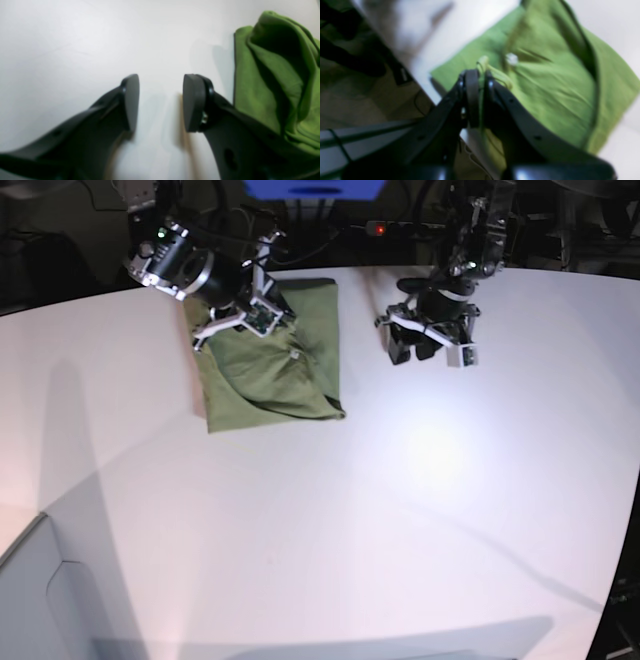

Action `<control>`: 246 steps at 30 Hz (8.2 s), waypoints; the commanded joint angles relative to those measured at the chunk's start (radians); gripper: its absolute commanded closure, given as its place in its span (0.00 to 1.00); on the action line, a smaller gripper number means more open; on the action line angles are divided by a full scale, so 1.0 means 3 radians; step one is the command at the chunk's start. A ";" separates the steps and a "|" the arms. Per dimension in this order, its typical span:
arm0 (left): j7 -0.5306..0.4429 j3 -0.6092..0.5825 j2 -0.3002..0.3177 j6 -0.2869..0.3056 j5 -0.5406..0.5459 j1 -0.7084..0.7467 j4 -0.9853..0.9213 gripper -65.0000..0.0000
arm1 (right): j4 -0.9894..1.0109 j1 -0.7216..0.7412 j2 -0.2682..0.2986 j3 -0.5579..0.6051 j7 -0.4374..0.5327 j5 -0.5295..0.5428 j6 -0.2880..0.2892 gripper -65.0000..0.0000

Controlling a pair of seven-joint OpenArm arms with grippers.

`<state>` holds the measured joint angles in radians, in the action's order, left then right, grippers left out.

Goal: Fold the T-shirt properly
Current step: 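Release the shirt and raise the right gripper, then grasp the shirt edge with the left gripper and fold it over, then grasp the bundle with both grippers and pull it to square it, then push the folded bundle with the left gripper toward the right gripper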

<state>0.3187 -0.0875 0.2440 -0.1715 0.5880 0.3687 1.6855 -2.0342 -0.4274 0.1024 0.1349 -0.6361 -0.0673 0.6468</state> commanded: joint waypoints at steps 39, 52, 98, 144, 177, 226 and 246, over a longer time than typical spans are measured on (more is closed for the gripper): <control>-0.0011 0.0448 0.0028 0.0017 0.0001 -0.0014 0.0056 0.57 | 0.0119 0.0348 0.0152 0.0361 0.0348 0.0058 0.0020 0.37; -0.0006 0.0289 0.0008 0.0022 0.0006 0.0354 0.0874 0.57 | 0.0610 0.0691 0.0040 -0.0068 0.0348 0.0048 0.0020 0.46; -0.0022 -0.1409 0.0033 0.0017 -0.0004 0.0185 0.0455 0.84 | 0.0329 0.0486 0.0055 -0.1229 0.0348 0.0048 0.0020 0.31; -0.0027 -0.1020 0.0412 0.0012 0.0001 -0.0014 0.0389 1.00 | 0.0053 -0.0107 -0.0226 -0.0406 0.0353 0.0053 0.0036 1.00; -0.0011 -0.0386 0.0412 0.0022 0.0001 -0.0009 0.0189 1.00 | 0.1572 0.0190 -0.0221 -0.0227 0.0808 0.0043 0.0020 1.00; -0.0006 -0.0074 0.0263 0.0022 0.0006 -0.0127 0.0414 0.56 | 0.0375 0.0062 -0.0226 -0.0324 0.0798 0.0048 0.0020 0.99; -0.0006 -0.0212 0.0269 0.0022 0.0006 -0.0296 -0.0026 0.31 | 0.0385 0.0072 -0.0221 -0.0324 0.0798 0.0048 0.0020 0.99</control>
<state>0.3367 -0.1551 0.3180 -0.1715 0.5884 0.2871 1.6619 -1.8999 -0.4099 0.0357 0.0357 -0.4252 -0.0746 0.6460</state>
